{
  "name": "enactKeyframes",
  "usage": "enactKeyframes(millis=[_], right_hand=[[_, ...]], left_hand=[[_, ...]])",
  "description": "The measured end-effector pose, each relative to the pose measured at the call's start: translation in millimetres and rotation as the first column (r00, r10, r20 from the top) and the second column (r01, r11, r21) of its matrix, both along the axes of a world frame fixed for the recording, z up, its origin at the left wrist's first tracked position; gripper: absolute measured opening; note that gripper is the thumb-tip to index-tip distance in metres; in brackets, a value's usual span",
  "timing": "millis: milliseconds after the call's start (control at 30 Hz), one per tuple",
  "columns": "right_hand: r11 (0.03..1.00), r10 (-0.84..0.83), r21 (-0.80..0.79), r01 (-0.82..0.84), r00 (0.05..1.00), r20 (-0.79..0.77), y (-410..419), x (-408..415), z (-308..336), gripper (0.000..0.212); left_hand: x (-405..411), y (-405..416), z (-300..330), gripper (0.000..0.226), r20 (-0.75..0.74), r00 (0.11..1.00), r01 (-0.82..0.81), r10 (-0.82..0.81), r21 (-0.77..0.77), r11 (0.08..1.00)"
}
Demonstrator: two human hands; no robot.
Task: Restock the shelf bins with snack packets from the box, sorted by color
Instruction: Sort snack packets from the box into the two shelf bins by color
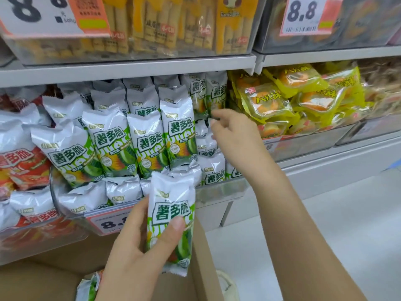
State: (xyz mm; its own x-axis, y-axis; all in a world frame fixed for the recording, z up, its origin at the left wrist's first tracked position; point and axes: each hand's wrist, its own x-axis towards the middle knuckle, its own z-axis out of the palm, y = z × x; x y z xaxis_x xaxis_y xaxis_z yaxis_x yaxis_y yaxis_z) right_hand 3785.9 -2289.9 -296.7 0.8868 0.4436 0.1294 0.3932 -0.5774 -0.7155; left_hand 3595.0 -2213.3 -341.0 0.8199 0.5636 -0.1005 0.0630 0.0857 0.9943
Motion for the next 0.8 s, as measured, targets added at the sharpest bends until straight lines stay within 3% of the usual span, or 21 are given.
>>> enactKeyframes(millis=[67,133,300,367,433,500,567,633,700,800], right_hand=[[0.98,0.145,0.169,-0.101,0.952,-0.27,-12,-20,8,0.032],[0.96,0.248,0.218,-0.175,0.895,-0.37,-23,-28,22,0.042],[0.918,0.313,0.331,-0.219,0.912,-0.264,-39,-41,27,0.051],[0.926,0.216,0.357,-0.125,0.949,-0.23,-36,-37,17,0.051],[0.93,0.047,0.367,0.018,0.985,-0.168,-32,-30,12,0.046],[0.937,-0.114,0.324,0.133,0.99,-0.079,-30,-23,12,0.036],[0.946,-0.221,0.252,0.204,0.974,0.043,-30,-15,8,0.036],[0.953,-0.27,0.19,0.235,0.945,0.185,-23,-5,2,0.043],[0.961,-0.258,0.16,0.225,0.936,0.239,-11,8,-6,0.048],[0.977,-0.202,0.111,0.184,0.962,0.183,10,23,-15,0.049]], left_hand=[[9,-2,6,0.047,0.07,0.997,0.01,-0.013,0.038,0.999],[26,-4,20,0.055,0.13,0.991,-0.045,0.03,0.108,0.993],[77,-13,47,0.057,0.244,0.959,-0.219,0.142,0.328,0.919],[96,-16,52,0.061,0.268,0.955,-0.237,0.131,0.414,0.879],[107,-15,53,0.06,0.22,0.975,-0.145,0.025,0.55,0.822],[107,-6,46,0.061,0.142,0.99,-0.094,-0.022,0.755,0.649],[98,8,34,0.059,0.146,0.988,-0.152,0.046,0.898,0.413],[84,22,17,0.055,0.12,0.989,-0.142,0.088,0.944,0.298],[69,31,-1,0.057,0.053,0.995,-0.073,0.082,0.961,0.268],[52,37,-14,0.057,-0.003,0.999,-0.012,0.053,0.96,0.28]])
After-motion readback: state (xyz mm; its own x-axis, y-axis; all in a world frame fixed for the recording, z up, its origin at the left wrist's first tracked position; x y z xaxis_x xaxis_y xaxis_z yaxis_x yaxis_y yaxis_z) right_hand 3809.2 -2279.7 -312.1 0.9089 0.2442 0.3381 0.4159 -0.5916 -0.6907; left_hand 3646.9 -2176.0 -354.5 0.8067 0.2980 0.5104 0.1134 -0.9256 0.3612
